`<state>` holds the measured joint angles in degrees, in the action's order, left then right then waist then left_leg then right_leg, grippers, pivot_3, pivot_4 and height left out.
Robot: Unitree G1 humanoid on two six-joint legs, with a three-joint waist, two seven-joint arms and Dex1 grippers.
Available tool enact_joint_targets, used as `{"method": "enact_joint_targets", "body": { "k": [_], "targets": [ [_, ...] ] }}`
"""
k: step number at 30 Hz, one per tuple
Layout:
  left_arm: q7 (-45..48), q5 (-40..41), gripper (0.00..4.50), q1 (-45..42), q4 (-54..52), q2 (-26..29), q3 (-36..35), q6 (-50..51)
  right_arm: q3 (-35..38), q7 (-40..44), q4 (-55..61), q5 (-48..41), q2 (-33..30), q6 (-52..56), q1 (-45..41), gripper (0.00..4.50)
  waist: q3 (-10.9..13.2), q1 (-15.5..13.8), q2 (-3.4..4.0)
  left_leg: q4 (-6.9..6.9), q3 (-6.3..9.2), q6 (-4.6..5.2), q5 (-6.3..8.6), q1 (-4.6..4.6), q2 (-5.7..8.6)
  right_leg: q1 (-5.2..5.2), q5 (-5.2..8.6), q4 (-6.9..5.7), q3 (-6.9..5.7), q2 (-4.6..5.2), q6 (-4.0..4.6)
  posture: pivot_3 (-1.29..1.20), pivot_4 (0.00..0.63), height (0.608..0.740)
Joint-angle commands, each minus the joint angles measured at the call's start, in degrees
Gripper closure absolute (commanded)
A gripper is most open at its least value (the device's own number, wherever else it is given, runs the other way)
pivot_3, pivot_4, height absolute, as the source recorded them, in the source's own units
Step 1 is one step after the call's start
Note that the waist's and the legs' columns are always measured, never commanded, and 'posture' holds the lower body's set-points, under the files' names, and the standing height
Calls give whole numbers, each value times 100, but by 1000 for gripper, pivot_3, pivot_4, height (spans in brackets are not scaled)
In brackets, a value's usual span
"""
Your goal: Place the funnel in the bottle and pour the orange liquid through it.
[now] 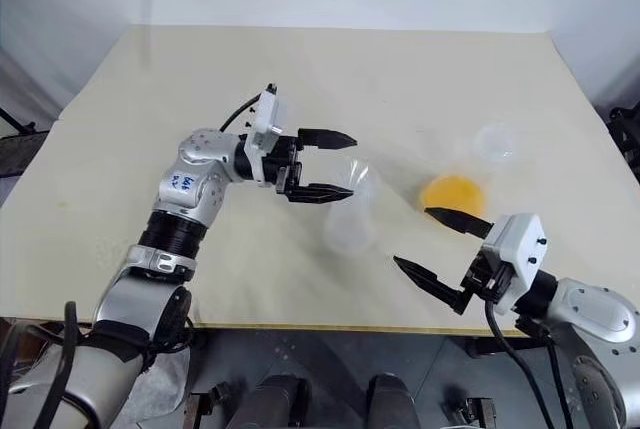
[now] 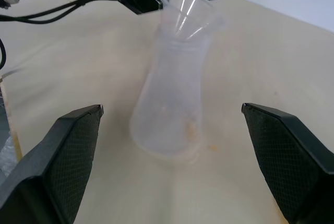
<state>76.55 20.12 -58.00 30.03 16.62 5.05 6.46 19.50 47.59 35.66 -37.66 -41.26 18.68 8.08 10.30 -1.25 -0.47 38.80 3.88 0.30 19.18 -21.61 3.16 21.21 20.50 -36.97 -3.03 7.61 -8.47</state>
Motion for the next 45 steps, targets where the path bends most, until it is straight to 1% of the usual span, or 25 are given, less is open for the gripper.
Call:
{"method": "enact_joint_targets", "body": {
  "k": [1, 8, 12, 15, 19, 21, 23, 25, 29, 32, 35, 38, 45],
  "targets": [
    [265, 141, 54, -147, -156, 132, -95, 59, 240, 70, 13, -72, -102, -67, -50, 0, 0, 1, 0, 0, 0, 0, 0, 0, 0, 0, 0, -1, 0, 0, 0, 0, 150, 740],
    [469, 343, 54, -23, -435, 360, -310, 189, 376, 182, -132, -45, -239, -46, -19, 0, 0, 1, 0, 1, 1, 1, 0, 0, -4, 0, 0, -2, 0, 1, 0, 0, 150, 740],
    [492, 493, 54, 290, -836, 638, -477, 286, 504, 163, -238, -10, -265, -64, -28, 0, 0, 27, 1, 0, 0, 0, 0, 0, -17, 1, 0, -2, 1, 0, 0, 0, 150, 740],
    [539, 561, 54, 646, -1121, 913, -596, 316, 607, -47, -310, 76, -270, 52, -62, 0, 0, 34, 1, 1, 1, 0, 0, 1, -24, 0, 0, -4, 1, -3, 0, 0, 150, 740],
    [388, 578, 54, 1204, -1440, 1152, -754, 207, 875, -226, -271, 168, -384, 370, 223, 0, -1, 30, 1, 0, 3, 0, 0, 0, -22, 1, 0, -6, 2, 0, 0, 0, 150, 740],
    [260, 761, 54, 1581, -1642, 1150, -977, 184, 1210, -439, -138, -14, -230, 536, 458, 0, -1, 0, 1, 2, 7, 0, 0, 0, -22, -1, 0, -5, 1, 0, 0, 0, 150, 740],
    [179, 831, 54, 1808, -1751, 1122, -1099, 63, 1425, -614, -47, 8, -90, 529, 617, 0, -1, -11, 1, 4, 9, 4, 2, 0, -20, -5, 0, -4, 3, 4, 0, 0, 150, 740],
    [-8, 870, 54, 1910, -1815, 1086, -1168, 84, 1569, -704, 43, 51, -3, 527, 773, 0, -1, -16, 1, 8, 11, 4, 3, 0, -18, -9, 0, -2, 2, 5, 0, 0, 150, 740],
    [-95, 1043, 54, 2135, -1952, 1050, -1297, 79, 1899, -968, 314, 4, 229, 607, 1155, 0, -1, -8, 2, 8, 13, 5, 3, 3, -19, -14, 0, -1, 2, 3, 0, 0, 150, 740],
    [-142, 1111, 54, 2309, -2144, 1142, -1338, 168, 2087, -1233, 443, -55, 378, 677, 1245, 0, -2, 12, 3, 8, 10, 5, 3, 7, -19, -16, 0, 0, 4, 3, 0, 0, 150, 740],
    [-120, 1178, 54, 2484, -2337, 1285, -1351, 311, 2083, -1456, 486, -158, 434, 760, 1127, 0, -3, 56, 6, 4, 7, 4, 3, 12, -26, -17, 0, 0, 6, -3, 1, 0, 150, 740],
    [-157, 1195, 54, 2551, -2446, 1352, -1333, 395, 1970, -1635, 326, -201, 397, 815, 808, 0, -3, 62, 6, 4, 7, 4, 3, 19, -26, -24, 0, 2, 8, -2, 1, 0, 150, 740],
    [-248, 1221, 54, 2542, -2549, 1344, -1342, 457, 1198, -1835, -575, 248, 300, 794, -385, 0, -4, 79, 7, -3, 8, 4, 3, 32, -26, -38, 0, 10, 7, -2, 1, 0, 150, 740]
  ]
}}
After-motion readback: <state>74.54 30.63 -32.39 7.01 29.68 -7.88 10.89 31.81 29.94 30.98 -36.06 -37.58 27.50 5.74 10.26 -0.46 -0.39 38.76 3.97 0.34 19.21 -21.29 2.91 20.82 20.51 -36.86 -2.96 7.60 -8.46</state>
